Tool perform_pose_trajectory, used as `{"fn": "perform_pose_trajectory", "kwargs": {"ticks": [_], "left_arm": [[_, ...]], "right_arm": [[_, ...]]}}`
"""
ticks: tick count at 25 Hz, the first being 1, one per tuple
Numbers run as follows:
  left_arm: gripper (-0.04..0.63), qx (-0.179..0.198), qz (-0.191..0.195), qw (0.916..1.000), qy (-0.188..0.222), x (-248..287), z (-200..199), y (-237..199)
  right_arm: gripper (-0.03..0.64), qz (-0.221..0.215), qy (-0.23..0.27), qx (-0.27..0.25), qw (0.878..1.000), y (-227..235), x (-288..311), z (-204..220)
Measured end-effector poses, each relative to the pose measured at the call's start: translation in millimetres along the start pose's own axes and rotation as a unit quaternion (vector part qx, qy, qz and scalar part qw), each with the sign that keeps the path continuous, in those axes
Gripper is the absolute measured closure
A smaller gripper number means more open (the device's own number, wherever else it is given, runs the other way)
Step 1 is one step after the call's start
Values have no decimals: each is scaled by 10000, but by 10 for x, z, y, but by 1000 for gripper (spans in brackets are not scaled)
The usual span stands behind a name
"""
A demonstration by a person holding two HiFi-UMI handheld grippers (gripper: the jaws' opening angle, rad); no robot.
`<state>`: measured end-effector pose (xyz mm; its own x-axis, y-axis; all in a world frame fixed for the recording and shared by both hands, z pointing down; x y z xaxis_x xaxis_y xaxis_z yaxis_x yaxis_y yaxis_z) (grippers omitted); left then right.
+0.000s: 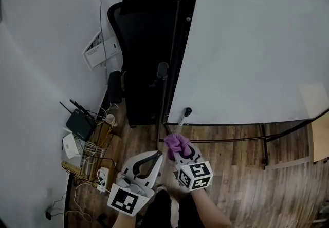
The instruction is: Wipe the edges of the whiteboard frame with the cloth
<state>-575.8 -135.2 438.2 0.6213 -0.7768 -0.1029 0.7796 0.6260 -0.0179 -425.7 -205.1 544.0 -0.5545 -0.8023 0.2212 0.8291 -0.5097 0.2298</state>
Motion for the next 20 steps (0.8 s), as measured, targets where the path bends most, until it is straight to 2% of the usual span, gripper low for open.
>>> {"fn": "perform_pose_trajectory", "kwargs": {"ticks": [12, 20], "left_arm": [[578, -148, -370, 9991, -163, -173, 177, -248], [578, -205, -527, 9981, -234, -231, 244, -372]], "right_arm": [[525, 99, -233, -216, 9994, 68, 603, 116], [525, 250, -325, -251, 9988, 112, 791, 111]]}}
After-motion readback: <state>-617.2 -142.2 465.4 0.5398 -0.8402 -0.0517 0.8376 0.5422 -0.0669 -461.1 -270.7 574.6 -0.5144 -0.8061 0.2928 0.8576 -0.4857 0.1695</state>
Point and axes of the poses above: the fingertips, and each gripper's own axes: x forward along the fingers, y to its right, z out of its underside, the point moved 8 cm from there along -x, backward along the fingers, and after that the axes turned 7 degrees about y, right-handed, at the moved point
